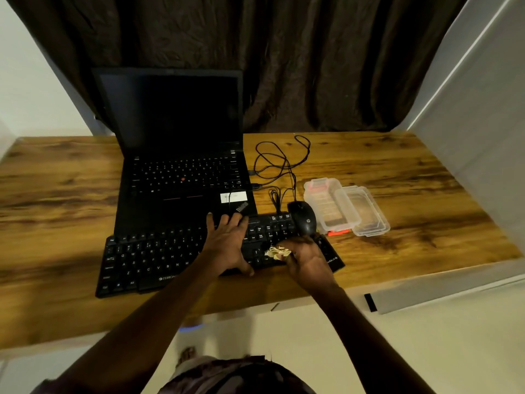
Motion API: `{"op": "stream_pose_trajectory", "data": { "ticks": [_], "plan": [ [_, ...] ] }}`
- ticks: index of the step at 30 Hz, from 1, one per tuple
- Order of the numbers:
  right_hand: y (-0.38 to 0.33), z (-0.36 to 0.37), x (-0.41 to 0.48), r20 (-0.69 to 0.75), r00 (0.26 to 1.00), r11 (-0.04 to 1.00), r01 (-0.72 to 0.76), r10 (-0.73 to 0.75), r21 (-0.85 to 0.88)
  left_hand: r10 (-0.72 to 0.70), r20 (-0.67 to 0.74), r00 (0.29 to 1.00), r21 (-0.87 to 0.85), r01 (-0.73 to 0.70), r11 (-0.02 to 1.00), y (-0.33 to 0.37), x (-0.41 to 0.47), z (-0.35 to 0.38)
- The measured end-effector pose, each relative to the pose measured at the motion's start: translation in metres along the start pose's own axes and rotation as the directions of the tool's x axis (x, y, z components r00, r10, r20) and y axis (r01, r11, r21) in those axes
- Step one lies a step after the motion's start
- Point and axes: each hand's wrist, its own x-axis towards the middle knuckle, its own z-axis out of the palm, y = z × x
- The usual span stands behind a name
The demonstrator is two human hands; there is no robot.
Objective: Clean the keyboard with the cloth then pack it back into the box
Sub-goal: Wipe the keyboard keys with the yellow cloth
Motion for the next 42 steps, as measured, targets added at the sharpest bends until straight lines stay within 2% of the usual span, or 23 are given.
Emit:
{"op": "stream_pose_trajectory", "data": {
  "ticks": [3, 8, 14, 18, 21, 26, 28, 32, 36, 39, 42],
  "plan": [
    [-0.013, -0.003, 0.014, -0.053, 0.998, 0.999, -0.033, 0.031, -0.031, 0.002, 0.000, 1.000, -0.005, -0.002, 1.000, 0.000, 0.001, 0.000],
    [-0.034, -0.013, 0.048, -0.011, 0.990, 0.988, -0.144, 0.144, -0.050, 0.007, -0.007, 1.000, -0.014, -0.007, 1.000, 0.000, 0.000, 0.000],
    [-0.039, -0.009, 0.049, -0.072, 0.991, 0.993, -0.112, 0.111, -0.020, 0.014, -0.010, 1.000, -0.023, -0.014, 1.000, -0.002, 0.001, 0.000],
    [-0.023, -0.013, 0.047, -0.160, 0.951, 0.964, -0.262, 0.266, 0.043, 0.014, -0.015, 1.000, -0.039, -0.015, 0.999, -0.003, 0.001, 0.001],
    [-0.026, -0.012, 0.051, -0.099, 0.937, 0.941, -0.338, 0.335, -0.016, 0.011, -0.009, 1.000, -0.040, -0.011, 0.999, -0.002, 0.000, 0.001],
    [-0.054, -0.003, 0.056, -0.001, 0.977, 0.975, -0.214, 0.214, -0.054, 0.003, -0.004, 1.000, -0.016, -0.003, 1.000, -0.002, -0.001, -0.001],
    [-0.052, -0.003, 0.059, 0.018, 0.963, 0.963, -0.267, 0.268, -0.032, 0.001, 0.003, 1.000, -0.012, -0.001, 1.000, -0.002, -0.002, -0.001],
    [-0.025, -0.011, 0.053, -0.073, 0.917, 0.920, -0.391, 0.392, 0.023, 0.006, -0.001, 1.000, -0.032, -0.006, 0.999, -0.002, -0.001, 0.001],
    [-0.018, -0.015, 0.045, -0.150, 0.911, 0.922, -0.388, 0.385, 0.006, 0.007, -0.004, 1.000, -0.035, -0.007, 0.999, -0.003, -0.002, 0.001],
    [-0.038, -0.011, 0.052, -0.024, 0.933, 0.933, -0.360, 0.359, -0.005, 0.006, -0.009, 1.000, -0.031, -0.006, 0.999, -0.002, -0.001, -0.001],
    [-0.051, -0.006, 0.052, 0.026, 0.956, 0.956, -0.292, 0.292, 0.005, 0.000, -0.005, 1.000, -0.029, -0.001, 1.000, -0.001, -0.002, -0.002]
  ]
}}
